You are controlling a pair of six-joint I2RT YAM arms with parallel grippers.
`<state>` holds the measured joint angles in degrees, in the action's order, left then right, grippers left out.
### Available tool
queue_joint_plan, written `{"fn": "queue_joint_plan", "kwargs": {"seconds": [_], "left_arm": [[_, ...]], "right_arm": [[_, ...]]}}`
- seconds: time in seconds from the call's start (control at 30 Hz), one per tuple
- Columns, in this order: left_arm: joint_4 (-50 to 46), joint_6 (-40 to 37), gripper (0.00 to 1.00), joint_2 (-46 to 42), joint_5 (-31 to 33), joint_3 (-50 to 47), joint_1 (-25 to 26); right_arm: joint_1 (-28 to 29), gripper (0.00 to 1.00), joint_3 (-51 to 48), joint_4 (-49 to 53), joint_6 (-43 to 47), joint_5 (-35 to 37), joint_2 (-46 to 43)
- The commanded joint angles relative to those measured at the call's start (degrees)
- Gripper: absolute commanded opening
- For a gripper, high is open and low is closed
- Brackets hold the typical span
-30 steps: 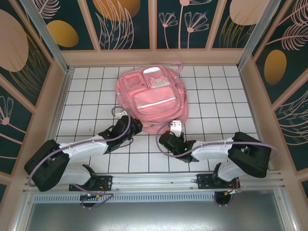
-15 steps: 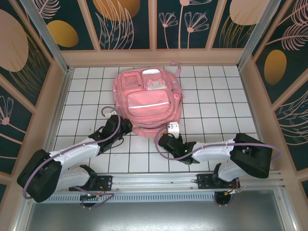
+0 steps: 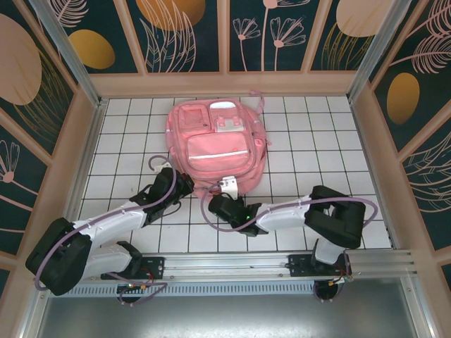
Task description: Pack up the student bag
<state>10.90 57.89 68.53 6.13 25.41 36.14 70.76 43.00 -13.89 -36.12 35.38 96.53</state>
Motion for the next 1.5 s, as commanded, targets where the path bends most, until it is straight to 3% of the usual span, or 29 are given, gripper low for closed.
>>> {"fn": "queue_joint_plan", "kwargs": {"seconds": [0.0, 0.17, 0.37, 0.6, 0.9, 1.17, 1.47], "left_arm": [[3.35, -0.75, 0.0, 0.11, -3.43, 1.2, 0.6], [2.55, -1.32, 0.0, -0.13, -2.99, 1.91, 0.6], [0.52, -2.25, 0.0, -1.94, -1.26, 4.63, 0.61], [2.73, -2.6, 0.0, -3.29, -4.56, 7.16, 0.68], [4.28, -2.08, 0.0, -2.96, -6.05, 7.05, 0.69], [4.35, -1.77, 0.0, -3.4, -5.98, 6.42, 0.69], [3.62, -1.9, 0.0, -3.41, -5.26, 6.59, 0.69]], "right_arm": [[2.37, 0.28, 4.9, -2.18, -0.09, -1.2, 2.9], [4.51, 0.28, 8.75, 7.18, -4.99, 7.38, 3.68], [4.38, 0.28, 7.03, 14.46, -10.19, 9.67, 0.71], [6.48, 0.3, 7.97, 17.86, -11.56, 11.37, -4.19], [7.43, 0.36, 10.63, 17.26, -11.0, 9.05, -4.19], [1.95, 0.35, 11.62, 14.37, -10.23, 1.49, -0.75], [0.53, 0.35, 13.72, 13.07, -7.41, -0.89, 0.42]]}}
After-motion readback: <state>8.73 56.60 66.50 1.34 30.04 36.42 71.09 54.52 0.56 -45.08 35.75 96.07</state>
